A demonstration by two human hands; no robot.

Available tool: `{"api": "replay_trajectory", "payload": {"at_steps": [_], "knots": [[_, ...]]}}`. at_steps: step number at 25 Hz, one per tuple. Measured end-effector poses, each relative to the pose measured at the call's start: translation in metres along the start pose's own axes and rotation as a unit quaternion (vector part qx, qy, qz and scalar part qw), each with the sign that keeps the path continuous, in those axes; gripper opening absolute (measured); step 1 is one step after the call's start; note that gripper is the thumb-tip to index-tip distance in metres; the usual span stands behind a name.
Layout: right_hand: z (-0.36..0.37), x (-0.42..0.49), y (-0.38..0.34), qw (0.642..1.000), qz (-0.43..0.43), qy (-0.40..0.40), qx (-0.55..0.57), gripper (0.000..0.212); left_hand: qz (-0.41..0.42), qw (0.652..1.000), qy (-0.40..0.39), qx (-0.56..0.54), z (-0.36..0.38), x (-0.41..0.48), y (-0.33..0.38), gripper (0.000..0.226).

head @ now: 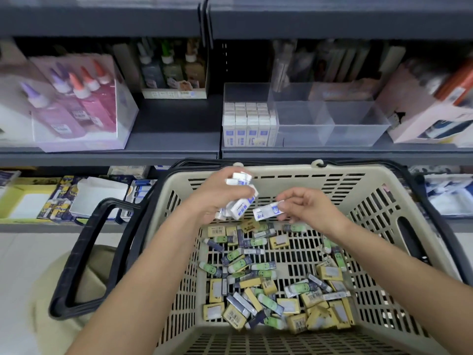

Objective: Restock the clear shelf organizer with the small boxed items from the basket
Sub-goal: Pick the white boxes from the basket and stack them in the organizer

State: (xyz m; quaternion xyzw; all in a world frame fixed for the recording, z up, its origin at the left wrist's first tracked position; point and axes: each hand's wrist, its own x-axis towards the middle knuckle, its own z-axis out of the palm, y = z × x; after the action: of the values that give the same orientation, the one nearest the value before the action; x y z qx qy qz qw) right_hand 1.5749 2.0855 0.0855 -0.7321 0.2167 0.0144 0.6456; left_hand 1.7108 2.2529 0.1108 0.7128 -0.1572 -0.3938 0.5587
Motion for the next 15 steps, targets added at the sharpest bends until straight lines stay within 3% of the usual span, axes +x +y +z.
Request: {"api": "replay_trajectory", "payload": {"at_steps": [6,10,15], "knots": [[-0.014,-0.001,-0.039,0.998,-0.065,0.009,0.026,0.027,0.107,0.990,0.080,-0.048,-0.008,0.010,0.033,0.028],[-0.024,0.013,-0.067,0.993,-0.110,0.039,0.004,0.023,0.133,0.983,0.109,-0.063,-0.011,0.024,0.041,0.028],[-0.041,0.048,-0.109,0.968,-0.181,0.172,-0.039,0.010,0.155,0.977,0.127,-0.076,-0.011,0.035,0.035,0.032]]}}
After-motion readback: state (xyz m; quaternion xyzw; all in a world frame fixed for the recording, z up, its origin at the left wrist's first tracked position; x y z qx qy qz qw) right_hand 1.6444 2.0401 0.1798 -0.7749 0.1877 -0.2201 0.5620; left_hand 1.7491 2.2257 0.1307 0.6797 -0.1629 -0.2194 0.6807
